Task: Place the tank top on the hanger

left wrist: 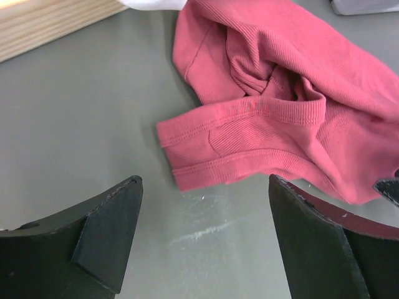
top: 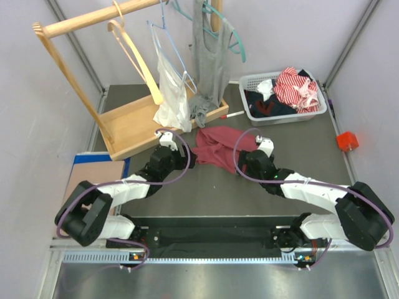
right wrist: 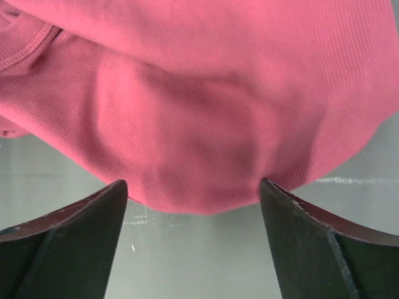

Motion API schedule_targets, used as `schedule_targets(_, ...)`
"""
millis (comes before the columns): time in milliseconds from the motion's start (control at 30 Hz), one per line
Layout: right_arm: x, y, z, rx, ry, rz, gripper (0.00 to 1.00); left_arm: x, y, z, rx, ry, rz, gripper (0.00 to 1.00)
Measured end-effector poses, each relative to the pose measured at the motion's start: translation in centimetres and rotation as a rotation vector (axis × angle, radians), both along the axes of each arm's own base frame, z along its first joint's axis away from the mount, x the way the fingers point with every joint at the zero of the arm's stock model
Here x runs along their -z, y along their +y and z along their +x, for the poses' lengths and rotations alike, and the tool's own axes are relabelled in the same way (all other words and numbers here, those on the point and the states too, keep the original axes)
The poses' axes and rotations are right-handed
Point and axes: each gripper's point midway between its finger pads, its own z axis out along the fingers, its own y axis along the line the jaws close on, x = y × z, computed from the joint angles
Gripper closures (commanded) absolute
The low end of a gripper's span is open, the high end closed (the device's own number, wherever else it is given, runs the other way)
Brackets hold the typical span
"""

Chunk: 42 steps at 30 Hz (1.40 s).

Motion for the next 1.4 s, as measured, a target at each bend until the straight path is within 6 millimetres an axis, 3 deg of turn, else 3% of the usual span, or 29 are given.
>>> schedule_targets(267, -1.1, -0.4, -0.5, 0.024, -0.011, 0.04, 0.06, 2.1, -1.0, 0.7, 0.016, 0.054, 0.002, 0.17)
schedule_targets(600, 0.1, -1.5, -0.6, 0.062, 0.025, 0.025, 0.06, 3.5, -1.7, 1.1, 0.02, 0.092, -0.004, 0.31)
schedule_targets(833, 1.3, -1.9, -0.5, 0.077, 0.055, 0.007, 0.13, 4.1, -2.0, 1.6, 0.019, 0.092, -0.01, 0.64)
schedule_targets(867, 1.3, -1.9, -0.4, 0.078, 0.055, 0.01, 0.15, 4.1, -2.1, 1.6, 0.02, 0.092, -0.01, 0.84)
schedule_targets(900, 1.4, -1.9, -0.3, 0.08, 0.056, 0.013, 0.24, 4.2, -2.1, 1.6, 0.019, 0.094, -0.01, 0.95)
schedule_targets(933, 1.5, -1.8, -0.1, 0.08, 0.057, 0.019, 0.28, 4.3, -2.1, 1.6, 0.018, 0.098, -0.012, 1.0)
schedule_targets(967, 1.6, -1.7, 0.0, 0.076, 0.058, 0.024, 0.33, 4.5, -2.1, 1.7, 0.018, 0.1, -0.01, 1.0)
schedule_targets(1033, 1.7, -1.4, 0.3, 0.069, 0.058, 0.042, 0.56, 4.6, -2.2, 1.8, 0.018, 0.102, -0.006, 1.0)
schedule_targets(1067, 1.7, -1.2, 0.4, 0.062, 0.054, 0.052, 0.68, 4.6, -2.2, 1.9, 0.02, 0.101, -0.005, 1.0)
schedule_targets(1100, 1.7, -1.0, 0.4, 0.055, 0.053, 0.062, 0.87, 4.6, -2.3, 1.9, 0.02, 0.1, -0.005, 1.0)
schedule_targets(1167, 1.9, -0.6, 0.5, 0.048, 0.056, 0.078, 1.0, 4.5, -2.3, 1.9, 0.019, 0.098, -0.005, 1.0)
schedule_targets(1267, 2.1, -0.2, 0.7, 0.028, 0.058, 0.079, 1.0, 3.6, -2.1, 1.8, 0.019, 0.086, -0.007, 1.0)
schedule_targets(1333, 1.7, 0.0, 1.0, 0.014, 0.057, 0.07, 1.0, 1.8, -2.0, 1.7, 0.021, 0.056, -0.019, 1.0)
schedule_targets(1400, 0.3, 0.5, 1.8, -0.002, 0.032, 0.068, 1.0, -1.3, -1.7, 1.4, 0.025, -0.003, -0.039, 1.0)
